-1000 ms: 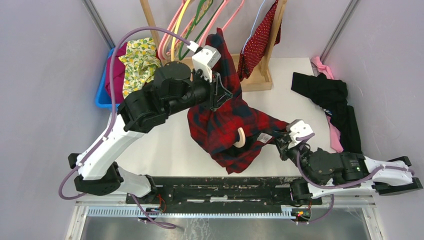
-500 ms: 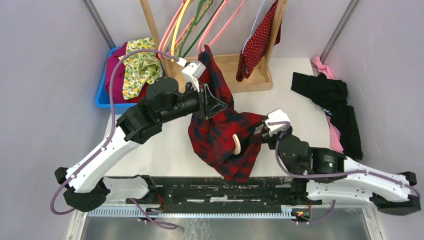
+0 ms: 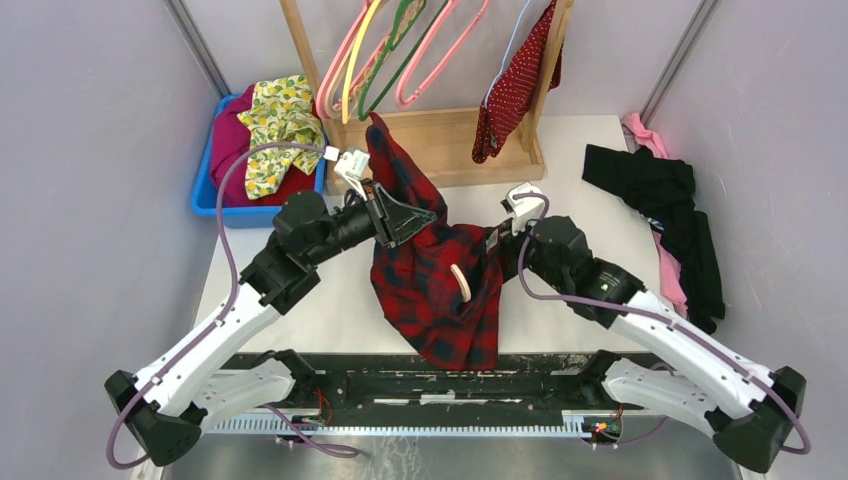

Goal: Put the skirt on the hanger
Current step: Hang the skirt on the hanger.

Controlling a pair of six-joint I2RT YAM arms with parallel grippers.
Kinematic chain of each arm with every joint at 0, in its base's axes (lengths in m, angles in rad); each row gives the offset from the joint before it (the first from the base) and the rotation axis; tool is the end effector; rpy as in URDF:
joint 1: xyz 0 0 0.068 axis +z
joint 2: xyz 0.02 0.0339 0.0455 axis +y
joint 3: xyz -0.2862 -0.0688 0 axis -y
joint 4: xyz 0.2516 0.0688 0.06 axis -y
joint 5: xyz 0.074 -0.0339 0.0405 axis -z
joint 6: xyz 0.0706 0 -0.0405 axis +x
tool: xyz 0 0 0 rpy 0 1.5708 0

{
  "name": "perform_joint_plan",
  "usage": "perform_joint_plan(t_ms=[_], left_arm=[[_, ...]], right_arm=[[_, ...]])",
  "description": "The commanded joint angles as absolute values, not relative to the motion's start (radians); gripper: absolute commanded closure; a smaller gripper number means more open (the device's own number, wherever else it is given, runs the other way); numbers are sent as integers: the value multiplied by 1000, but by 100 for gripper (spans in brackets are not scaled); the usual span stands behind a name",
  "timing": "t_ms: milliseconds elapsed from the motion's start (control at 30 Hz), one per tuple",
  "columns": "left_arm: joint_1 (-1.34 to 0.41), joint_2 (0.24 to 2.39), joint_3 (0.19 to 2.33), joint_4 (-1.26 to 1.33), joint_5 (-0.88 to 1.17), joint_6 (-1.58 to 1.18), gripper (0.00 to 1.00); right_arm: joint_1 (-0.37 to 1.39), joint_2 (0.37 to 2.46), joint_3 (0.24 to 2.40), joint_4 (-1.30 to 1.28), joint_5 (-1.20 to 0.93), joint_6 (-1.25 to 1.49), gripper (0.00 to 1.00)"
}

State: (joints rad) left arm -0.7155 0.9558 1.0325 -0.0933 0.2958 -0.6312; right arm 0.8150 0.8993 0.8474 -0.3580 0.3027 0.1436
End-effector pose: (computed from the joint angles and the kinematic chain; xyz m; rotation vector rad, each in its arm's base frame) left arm 0.1696 -0.1747 0.4240 0.3249 1.7108 -1.2574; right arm 0.1703 0.1500 0.3281 -0.4619 1.9208 0.3285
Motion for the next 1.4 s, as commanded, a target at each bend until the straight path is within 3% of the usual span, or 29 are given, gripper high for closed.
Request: perform_joint_plan(t_ms=[0, 333, 633, 1033, 1367], left_arm=[[-684, 902, 913, 311, 413, -791, 97], [-646, 925, 641, 930, 468, -1036, 97], [-641, 1267, 555, 1713, 453, -1418, 97], [-727, 1312, 485, 1730, 435, -1320, 97], [-728, 1333, 431, 1729, 396, -1299, 97]], right_arm=[[698, 958, 819, -196, -28, 208, 99], [534, 1063, 835, -189, -199, 242, 98], [386, 1022, 997, -404, -236, 207, 98], [355, 1162, 1215, -618, -302, 129, 98], [359, 1428, 1020, -267, -497, 251, 94]])
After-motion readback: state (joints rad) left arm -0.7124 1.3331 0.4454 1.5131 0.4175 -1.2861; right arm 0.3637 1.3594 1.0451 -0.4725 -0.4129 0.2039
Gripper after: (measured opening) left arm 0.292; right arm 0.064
